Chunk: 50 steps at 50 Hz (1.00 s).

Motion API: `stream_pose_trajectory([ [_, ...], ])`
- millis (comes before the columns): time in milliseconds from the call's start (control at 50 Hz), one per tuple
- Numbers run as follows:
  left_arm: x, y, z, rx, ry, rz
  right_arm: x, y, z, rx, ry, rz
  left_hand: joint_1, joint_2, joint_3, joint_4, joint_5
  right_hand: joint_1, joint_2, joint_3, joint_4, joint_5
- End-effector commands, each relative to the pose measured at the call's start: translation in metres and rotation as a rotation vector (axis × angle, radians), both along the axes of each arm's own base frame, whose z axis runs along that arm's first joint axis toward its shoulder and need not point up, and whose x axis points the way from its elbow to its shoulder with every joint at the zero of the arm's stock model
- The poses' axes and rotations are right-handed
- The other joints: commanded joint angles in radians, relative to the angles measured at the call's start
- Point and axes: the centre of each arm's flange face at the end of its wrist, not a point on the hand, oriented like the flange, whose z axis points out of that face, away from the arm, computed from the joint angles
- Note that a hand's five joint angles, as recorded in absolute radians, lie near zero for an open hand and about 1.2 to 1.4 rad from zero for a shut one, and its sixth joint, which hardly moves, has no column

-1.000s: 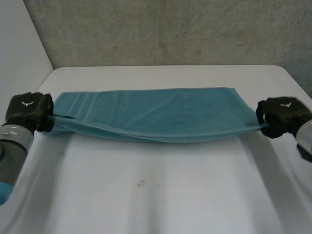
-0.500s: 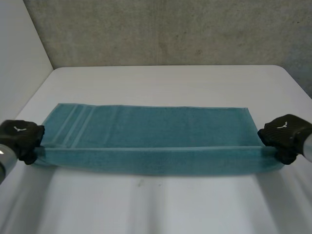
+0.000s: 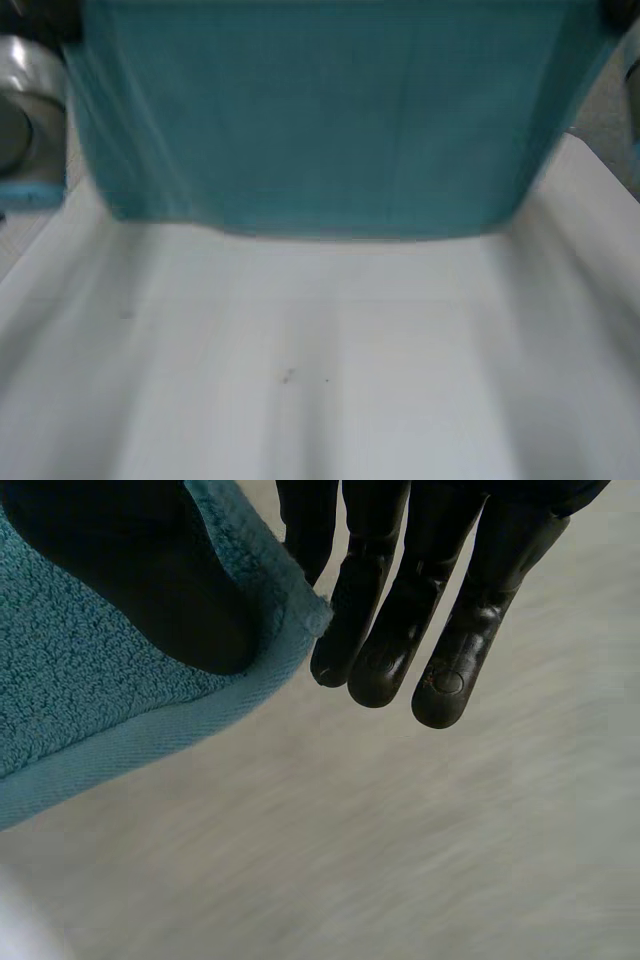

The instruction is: Fold the laundry

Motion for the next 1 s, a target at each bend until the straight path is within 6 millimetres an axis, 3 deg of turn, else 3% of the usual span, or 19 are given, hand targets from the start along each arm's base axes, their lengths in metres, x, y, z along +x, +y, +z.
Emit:
stream_pose_trajectory([
  [20,0.01,0.032,0.053,-0.271,0.065,0.013,-0.007,0.039,0.061,-0.205,-0.097,0.04,0.241,0.194,0.201,0.196,0.263,0.415,0.211,0.208,0.204,0.239],
  [120,0.01,0.029,0.015,-0.147,0.063,-0.006,-0.004,0.039,0.017,-0.071,-0.06,0.068,0.241,0.194,0.201,0.196,0.263,0.415,0.211,0.208,0.204,0.239],
  [160,0.012,0.028,-0.001,-0.096,0.057,-0.006,-0.002,0.04,-0.014,0.021,-0.04,0.08,0.241,0.194,0.201,0.196,0.263,0.415,0.211,0.208,0.204,0.239],
  [200,0.015,0.026,-0.033,-0.002,0.047,-0.001,-0.002,0.041,-0.026,0.06,-0.034,0.081,0.241,0.194,0.201,0.196,0.263,0.415,0.211,0.208,0.204,0.239],
  [220,0.015,0.026,-0.033,-0.001,0.047,-0.001,-0.002,0.041,-0.04,0.101,-0.029,0.082,0.241,0.194,0.201,0.196,0.263,0.415,0.211,0.208,0.204,0.239],
  [260,0.014,0.024,-0.074,0.112,0.024,0.0,-0.002,0.042,-0.053,0.139,-0.022,0.081,0.241,0.194,0.201,0.196,0.263,0.415,0.211,0.208,0.204,0.239],
  [280,0.014,0.024,-0.074,0.113,0.023,0.0,-0.002,0.042,-0.053,0.14,-0.022,0.081,0.241,0.194,0.201,0.196,0.263,0.415,0.211,0.208,0.204,0.239],
  [320,0.013,0.023,-0.111,0.216,0.004,0.0,-0.002,0.043,-0.082,0.223,-0.011,0.084,0.241,0.194,0.201,0.196,0.263,0.415,0.211,0.208,0.204,0.239],
  [340,0.013,0.023,-0.112,0.217,0.004,0.0,-0.002,0.043,-0.082,0.223,-0.011,0.084,0.241,0.194,0.201,0.196,0.263,0.415,0.211,0.208,0.204,0.239],
  [360,0.013,0.022,-0.132,0.274,-0.004,0.001,-0.001,0.042,-0.1,0.272,-0.006,0.088,0.241,0.194,0.201,0.196,0.263,0.415,0.211,0.208,0.204,0.239],
  [380,0.013,0.022,-0.133,0.275,-0.004,0.001,0.0,0.041,-0.119,0.323,-0.001,0.089,0.241,0.194,0.201,0.196,0.263,0.415,0.211,0.208,0.204,0.239],
  [400,0.012,0.023,-0.151,0.332,-0.014,0.001,0.0,0.041,-0.119,0.323,-0.001,0.089,0.241,0.194,0.201,0.196,0.263,0.415,0.211,0.208,0.204,0.239],
  [420,0.012,0.025,-0.17,0.392,-0.024,0.002,0.001,0.04,-0.137,0.371,0.004,0.087,0.241,0.194,0.201,0.196,0.263,0.415,0.211,0.208,0.204,0.239],
  [440,0.012,0.025,-0.17,0.393,-0.024,0.002,0.001,0.04,-0.137,0.372,0.004,0.087,0.241,0.194,0.201,0.196,0.263,0.415,0.211,0.208,0.204,0.239],
  [480,0.013,0.031,-0.203,0.529,-0.044,0.007,0.0,0.04,-0.168,0.458,0.013,0.081,0.241,0.194,0.201,0.196,0.263,0.415,0.211,0.208,0.204,0.239],
  [540,0.015,0.042,-0.226,0.65,-0.058,0.009,-0.001,0.046,-0.194,0.543,0.028,0.077,0.241,0.194,0.201,0.196,0.263,0.415,0.211,0.208,0.204,0.239],
  [660,0.02,0.064,-0.243,0.786,-0.075,0.014,-0.007,0.06,-0.216,0.645,0.046,0.07,0.241,0.194,0.201,0.196,0.263,0.415,0.211,0.208,0.204,0.239],
  [920,0.029,0.11,-0.216,0.875,-0.092,0.016,-0.011,0.09,-0.219,0.695,0.05,0.116,0.241,0.194,0.201,0.196,0.263,0.415,0.211,0.208,0.204,0.239],
  [1000,0.031,0.123,-0.204,0.91,-0.112,0.018,-0.013,0.09,-0.22,0.699,0.05,0.111,0.069,0.022,0.029,0.024,0.091,0.415,0.211,0.208,0.204,0.239],
])
